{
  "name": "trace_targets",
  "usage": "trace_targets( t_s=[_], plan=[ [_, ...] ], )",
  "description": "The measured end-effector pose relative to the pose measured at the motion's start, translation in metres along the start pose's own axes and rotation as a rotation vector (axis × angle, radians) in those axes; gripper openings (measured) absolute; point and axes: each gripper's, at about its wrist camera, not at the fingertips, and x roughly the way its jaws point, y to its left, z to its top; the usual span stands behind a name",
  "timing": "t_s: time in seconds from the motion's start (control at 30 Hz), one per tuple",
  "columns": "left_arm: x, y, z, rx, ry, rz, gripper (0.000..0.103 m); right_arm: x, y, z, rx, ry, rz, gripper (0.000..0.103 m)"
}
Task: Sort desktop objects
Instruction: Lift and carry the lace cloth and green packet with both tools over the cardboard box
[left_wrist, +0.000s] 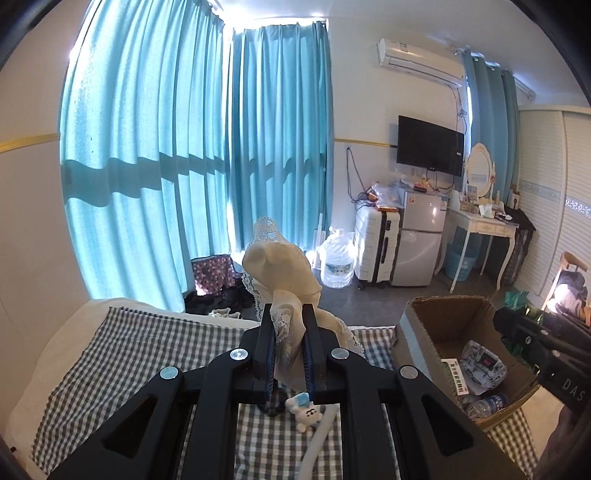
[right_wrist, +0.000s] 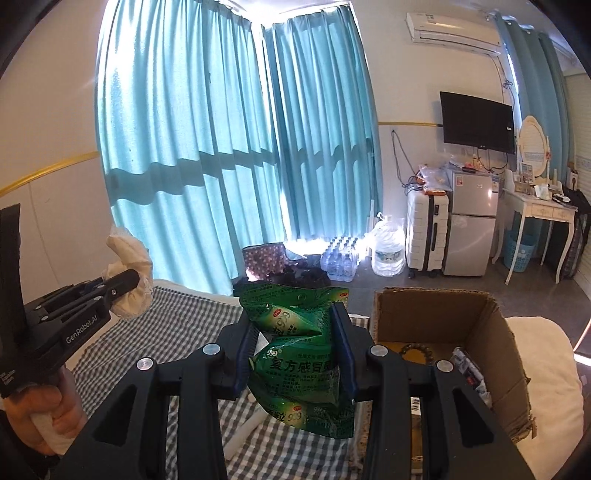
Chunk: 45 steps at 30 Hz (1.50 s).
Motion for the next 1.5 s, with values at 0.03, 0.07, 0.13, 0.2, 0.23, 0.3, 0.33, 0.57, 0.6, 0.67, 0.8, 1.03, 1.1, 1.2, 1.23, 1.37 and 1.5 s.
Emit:
trace_targets(
  t_s=[0.03,0.07,0.13,0.2,0.23,0.3,0.33,0.57,0.6,0.67,0.8,1.03,1.1,1.2,1.23,1.37,1.5],
  plan=[
    [0.001,-0.002,0.001,0.0,-0.002,-0.003,0.012,0.0,-0.003,0.0,-0.003,0.0,-0.011,0.039],
    [0.002,-0.008,0.002,0.002,-0.006,-0.009,0.012,-0.001,-0.007,0.0,-0.005,0.002,-0.021,0.039],
    [0.004,-0.018,0.005,0.01,-0.013,-0.018,0.012,-0.002,-0.014,0.0,0.005,0.007,-0.023,0.04],
    [0.006,-0.028,0.007,0.015,-0.017,-0.028,0.012,-0.003,-0.025,0.001,0.044,0.007,-0.01,0.04],
    [0.007,-0.033,0.007,0.017,-0.015,-0.036,0.012,-0.005,-0.031,0.001,0.062,0.003,-0.001,0.04],
    [0.012,-0.044,0.007,0.023,-0.002,-0.063,0.012,-0.008,-0.039,0.002,0.073,-0.005,-0.006,0.041],
    [0.015,-0.052,0.007,0.031,0.006,-0.076,0.012,-0.009,-0.043,0.003,0.076,-0.007,-0.017,0.041],
    [0.017,-0.092,0.005,0.076,-0.009,-0.14,0.012,-0.022,-0.083,0.002,0.147,-0.027,-0.059,0.041],
    [0.018,-0.098,0.003,0.079,-0.007,-0.15,0.012,-0.024,-0.088,0.002,0.148,-0.029,-0.074,0.041],
    [0.021,-0.107,0.002,0.086,-0.004,-0.167,0.012,-0.027,-0.096,0.002,0.148,-0.029,-0.107,0.041],
    [0.028,-0.126,-0.002,0.107,0.009,-0.213,0.012,-0.025,-0.116,-0.001,0.158,-0.017,-0.159,0.041],
    [0.05,-0.16,-0.016,0.125,0.052,-0.266,0.012,-0.017,-0.133,-0.008,0.171,0.0,-0.196,0.041],
    [0.056,-0.168,-0.018,0.128,0.062,-0.28,0.012,-0.01,-0.134,-0.01,0.158,0.022,-0.222,0.041],
    [0.063,-0.181,-0.019,0.139,0.07,-0.3,0.012,-0.001,-0.139,-0.012,0.162,0.042,-0.235,0.041],
    [0.066,-0.184,-0.019,0.142,0.072,-0.307,0.012,0.0,-0.142,-0.014,0.167,0.046,-0.236,0.041],
    [0.079,-0.2,-0.026,0.151,0.097,-0.336,0.012,0.004,-0.151,-0.02,0.16,0.074,-0.27,0.041],
    [0.094,-0.215,-0.037,0.157,0.125,-0.355,0.012,0.013,-0.166,-0.03,0.175,0.123,-0.297,0.041]
  ],
)
